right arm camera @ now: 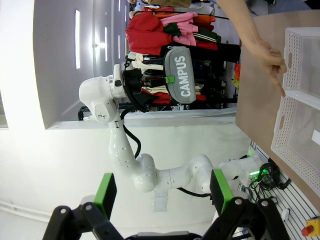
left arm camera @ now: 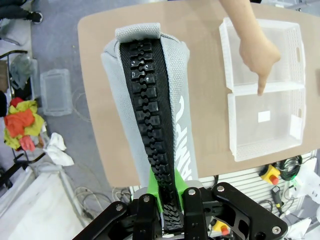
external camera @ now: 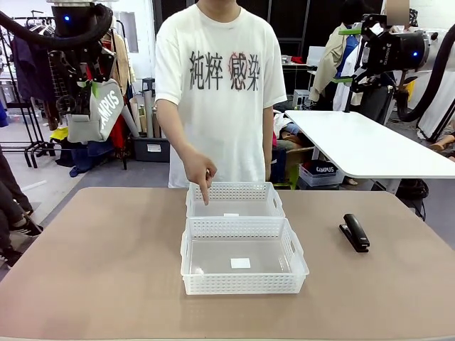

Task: Distribute items into two baskets.
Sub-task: Move the picked Pencil pouch towards the Organizing basket indicated by the person, stopping as directed.

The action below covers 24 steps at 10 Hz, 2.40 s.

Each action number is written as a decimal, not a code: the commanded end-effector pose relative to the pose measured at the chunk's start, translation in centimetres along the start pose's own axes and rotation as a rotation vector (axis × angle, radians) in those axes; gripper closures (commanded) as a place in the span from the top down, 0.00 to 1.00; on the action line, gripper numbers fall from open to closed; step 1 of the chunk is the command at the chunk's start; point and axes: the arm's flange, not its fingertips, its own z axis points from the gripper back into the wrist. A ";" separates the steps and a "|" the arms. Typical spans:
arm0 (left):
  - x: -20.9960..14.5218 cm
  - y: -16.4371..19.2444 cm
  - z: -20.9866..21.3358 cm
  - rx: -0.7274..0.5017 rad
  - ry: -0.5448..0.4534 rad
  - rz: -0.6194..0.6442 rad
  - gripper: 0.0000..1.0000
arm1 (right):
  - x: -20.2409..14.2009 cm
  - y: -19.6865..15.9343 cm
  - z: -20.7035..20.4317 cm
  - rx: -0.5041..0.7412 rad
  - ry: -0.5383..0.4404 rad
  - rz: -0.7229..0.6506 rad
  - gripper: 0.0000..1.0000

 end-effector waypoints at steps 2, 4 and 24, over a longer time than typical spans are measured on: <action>-0.7 -1.7 1.2 0.003 0.045 -0.231 0.00 | -0.1 0.2 0.0 0.001 0.000 0.003 1.00; -1.9 -4.3 2.1 0.040 0.067 -0.492 0.00 | -0.1 0.2 0.0 0.001 0.000 0.003 1.00; -3.0 -25.7 -6.2 0.040 0.016 -1.467 0.00 | -0.1 0.2 0.0 0.001 0.000 0.003 1.00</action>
